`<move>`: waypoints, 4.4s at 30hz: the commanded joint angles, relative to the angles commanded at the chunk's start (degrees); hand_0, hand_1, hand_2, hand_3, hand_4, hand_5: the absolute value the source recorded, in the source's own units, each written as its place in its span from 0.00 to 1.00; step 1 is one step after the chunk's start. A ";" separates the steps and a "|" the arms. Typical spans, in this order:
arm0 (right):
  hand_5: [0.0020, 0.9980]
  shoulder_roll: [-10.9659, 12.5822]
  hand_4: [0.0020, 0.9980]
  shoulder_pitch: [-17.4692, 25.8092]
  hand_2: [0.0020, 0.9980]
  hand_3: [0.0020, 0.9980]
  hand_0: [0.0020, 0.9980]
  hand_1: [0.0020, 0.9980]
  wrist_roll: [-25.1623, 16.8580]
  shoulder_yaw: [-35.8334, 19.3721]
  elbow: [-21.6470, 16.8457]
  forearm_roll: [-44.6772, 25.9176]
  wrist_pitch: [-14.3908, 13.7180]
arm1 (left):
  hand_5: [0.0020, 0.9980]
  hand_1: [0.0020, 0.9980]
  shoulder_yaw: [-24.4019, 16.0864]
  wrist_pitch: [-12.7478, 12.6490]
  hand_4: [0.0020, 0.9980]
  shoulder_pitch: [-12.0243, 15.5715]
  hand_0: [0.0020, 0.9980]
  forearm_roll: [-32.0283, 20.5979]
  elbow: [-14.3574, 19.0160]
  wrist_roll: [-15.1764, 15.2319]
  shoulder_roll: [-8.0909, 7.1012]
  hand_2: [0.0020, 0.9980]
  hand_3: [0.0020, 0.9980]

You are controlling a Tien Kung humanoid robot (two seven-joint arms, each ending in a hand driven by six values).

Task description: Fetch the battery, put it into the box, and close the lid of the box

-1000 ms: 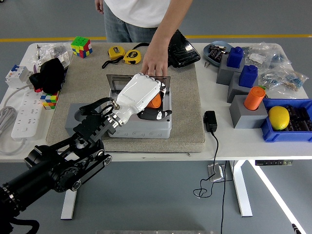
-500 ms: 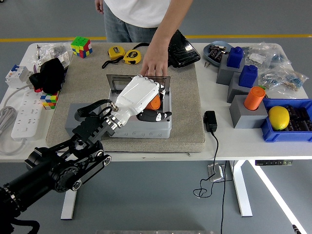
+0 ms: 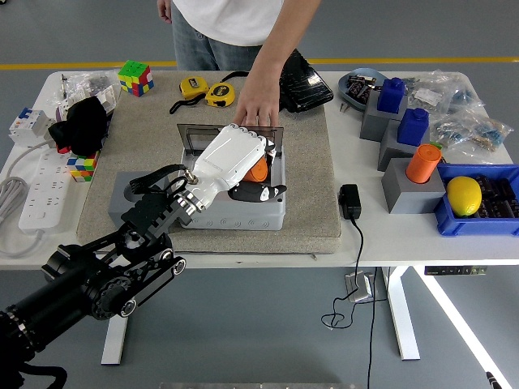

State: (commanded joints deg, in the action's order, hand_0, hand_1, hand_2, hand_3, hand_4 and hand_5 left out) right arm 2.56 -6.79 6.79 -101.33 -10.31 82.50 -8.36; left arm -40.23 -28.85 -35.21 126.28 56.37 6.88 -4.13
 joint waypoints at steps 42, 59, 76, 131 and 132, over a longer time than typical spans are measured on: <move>1.00 -0.03 1.00 0.23 0.76 0.80 0.83 0.79 0.06 0.06 0.00 -0.06 0.00 | 0.70 0.90 -2.57 2.48 1.00 2.56 0.80 -0.42 5.55 0.71 -1.40 0.88 0.91; 1.00 -0.13 1.00 0.13 0.76 0.80 0.83 0.79 0.01 0.03 0.00 -0.23 -0.05 | 1.00 1.00 -5.36 5.99 1.00 3.45 1.00 -1.13 11.88 -1.86 -2.26 1.00 1.00; 1.00 -0.24 1.00 0.15 0.76 0.80 0.83 0.79 0.02 -0.22 0.00 -0.15 -0.05 | 1.00 1.00 -9.52 13.65 1.00 3.29 1.00 -1.90 10.27 -9.59 -2.78 0.98 0.97; 1.00 -0.12 1.00 0.01 0.76 0.80 0.82 0.79 0.02 -0.51 0.00 -0.21 -0.16 | 1.00 0.71 -9.55 12.76 1.00 4.71 0.73 -0.28 12.26 -11.89 -5.08 0.69 0.70; 1.00 -0.09 1.00 -0.01 0.76 0.80 0.82 0.79 0.02 -0.54 0.00 -0.21 -0.17 | 1.00 0.71 -9.38 12.84 1.00 4.81 0.73 -0.51 12.61 -11.96 -5.37 0.69 0.70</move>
State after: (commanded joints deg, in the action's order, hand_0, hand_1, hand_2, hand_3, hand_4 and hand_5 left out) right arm 2.47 -6.80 6.81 -101.87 -10.31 82.29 -8.53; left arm -49.61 -16.01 -30.40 125.77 68.98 -5.08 -9.50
